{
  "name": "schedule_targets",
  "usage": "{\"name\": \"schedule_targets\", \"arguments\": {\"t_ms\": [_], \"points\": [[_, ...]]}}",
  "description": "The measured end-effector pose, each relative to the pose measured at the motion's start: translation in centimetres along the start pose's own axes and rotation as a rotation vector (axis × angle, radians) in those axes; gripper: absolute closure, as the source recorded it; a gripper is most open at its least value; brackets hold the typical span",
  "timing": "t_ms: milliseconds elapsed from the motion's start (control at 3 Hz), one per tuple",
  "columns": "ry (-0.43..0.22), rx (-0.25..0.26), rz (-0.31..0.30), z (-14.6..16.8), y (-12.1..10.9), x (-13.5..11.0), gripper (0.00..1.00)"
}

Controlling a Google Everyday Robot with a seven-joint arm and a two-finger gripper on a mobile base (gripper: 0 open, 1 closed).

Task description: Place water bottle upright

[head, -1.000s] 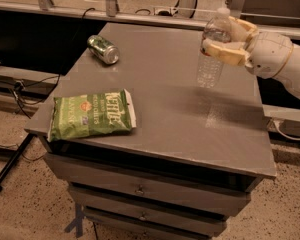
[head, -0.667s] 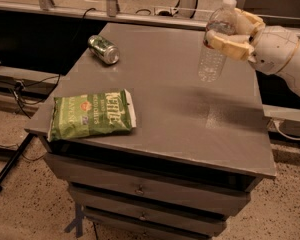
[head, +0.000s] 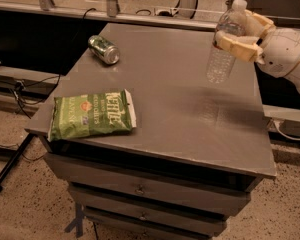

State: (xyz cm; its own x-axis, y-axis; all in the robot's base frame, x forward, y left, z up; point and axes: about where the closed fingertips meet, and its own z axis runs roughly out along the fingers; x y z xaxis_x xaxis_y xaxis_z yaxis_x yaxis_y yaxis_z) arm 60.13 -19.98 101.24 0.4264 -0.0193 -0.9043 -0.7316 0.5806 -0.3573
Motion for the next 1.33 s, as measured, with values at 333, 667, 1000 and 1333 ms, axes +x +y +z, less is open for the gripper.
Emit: {"name": "schedule_targets", "arguments": {"t_ms": [333,667,1000,1333], "points": [[0.029,0.030,0.005,-1.6,-0.6,0.8,1.00],[0.051,0.048,0.017,-3.3,-1.0,1.9,1.00],[0.062,0.058,0.033,-4.6,-1.2,3.0,1.00],[0.066,0.063,0.056,-5.7,-1.4,3.9,0.85]]}}
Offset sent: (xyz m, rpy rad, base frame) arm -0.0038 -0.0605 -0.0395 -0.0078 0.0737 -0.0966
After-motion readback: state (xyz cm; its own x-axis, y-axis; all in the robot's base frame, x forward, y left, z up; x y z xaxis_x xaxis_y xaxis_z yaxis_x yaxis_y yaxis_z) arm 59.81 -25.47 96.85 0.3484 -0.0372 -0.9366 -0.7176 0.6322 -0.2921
